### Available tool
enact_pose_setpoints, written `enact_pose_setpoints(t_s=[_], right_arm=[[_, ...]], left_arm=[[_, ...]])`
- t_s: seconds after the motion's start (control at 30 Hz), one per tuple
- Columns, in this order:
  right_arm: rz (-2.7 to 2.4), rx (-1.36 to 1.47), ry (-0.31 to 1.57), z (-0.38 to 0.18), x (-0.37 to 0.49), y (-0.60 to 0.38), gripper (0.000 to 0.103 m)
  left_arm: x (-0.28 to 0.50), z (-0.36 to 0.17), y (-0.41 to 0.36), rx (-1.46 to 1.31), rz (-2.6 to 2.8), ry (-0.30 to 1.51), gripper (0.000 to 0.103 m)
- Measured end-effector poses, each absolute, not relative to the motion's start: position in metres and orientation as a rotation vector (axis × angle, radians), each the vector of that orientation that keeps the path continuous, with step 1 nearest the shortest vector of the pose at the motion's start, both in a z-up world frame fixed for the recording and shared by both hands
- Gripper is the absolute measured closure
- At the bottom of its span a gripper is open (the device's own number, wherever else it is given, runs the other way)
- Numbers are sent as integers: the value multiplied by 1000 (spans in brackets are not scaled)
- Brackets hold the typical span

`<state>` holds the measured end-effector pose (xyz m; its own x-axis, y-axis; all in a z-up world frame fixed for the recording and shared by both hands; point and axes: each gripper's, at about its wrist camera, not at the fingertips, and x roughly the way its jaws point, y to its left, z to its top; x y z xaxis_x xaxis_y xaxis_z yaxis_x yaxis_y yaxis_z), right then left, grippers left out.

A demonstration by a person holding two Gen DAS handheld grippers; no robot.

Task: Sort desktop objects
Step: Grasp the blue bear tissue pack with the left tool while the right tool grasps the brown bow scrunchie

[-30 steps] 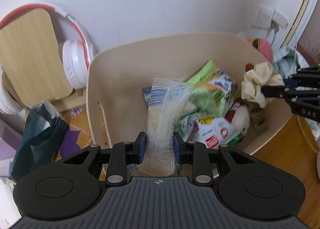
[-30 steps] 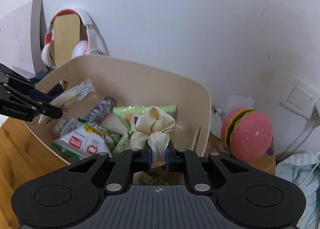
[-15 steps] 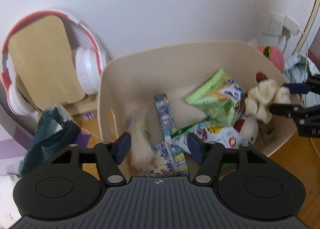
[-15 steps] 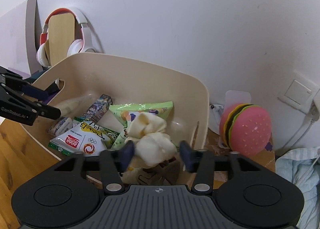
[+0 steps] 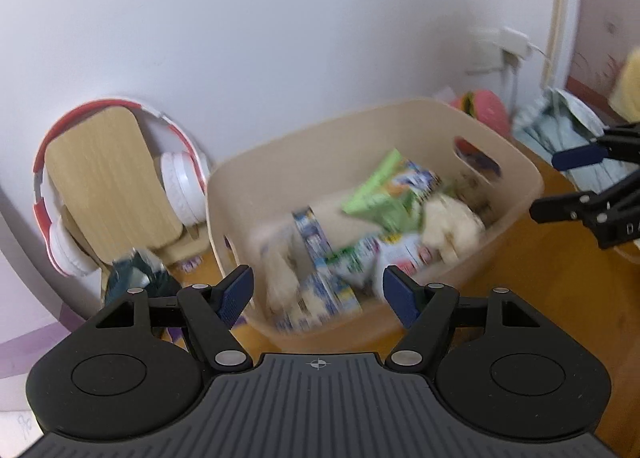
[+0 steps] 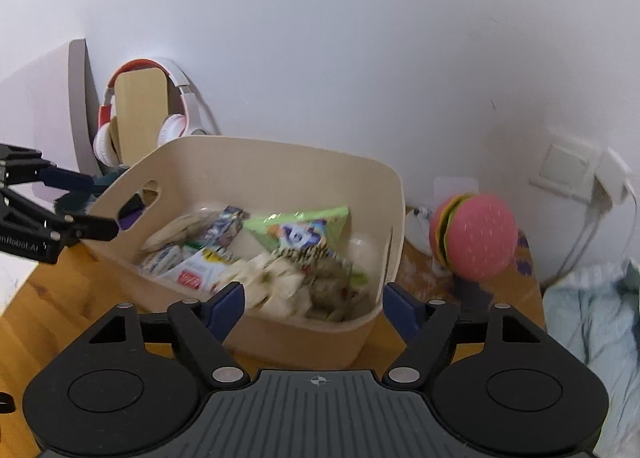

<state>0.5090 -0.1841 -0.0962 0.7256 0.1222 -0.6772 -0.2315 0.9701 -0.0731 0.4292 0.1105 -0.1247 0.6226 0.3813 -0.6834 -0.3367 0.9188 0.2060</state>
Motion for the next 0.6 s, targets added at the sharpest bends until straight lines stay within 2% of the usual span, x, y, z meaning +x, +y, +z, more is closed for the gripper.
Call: enact_pose_setpoints(t_s=[0.1, 0.33, 0.6], right_arm=[[198, -137, 760, -104, 488, -183, 19], [195, -119, 870, -133, 447, -183, 18], [152, -49, 948, -153, 427, -187, 18]], left_arm=[[415, -138, 96, 78, 381, 845, 30], [394, -181, 66, 95, 322, 963, 30], [398, -217, 38, 101, 296, 1013, 30]])
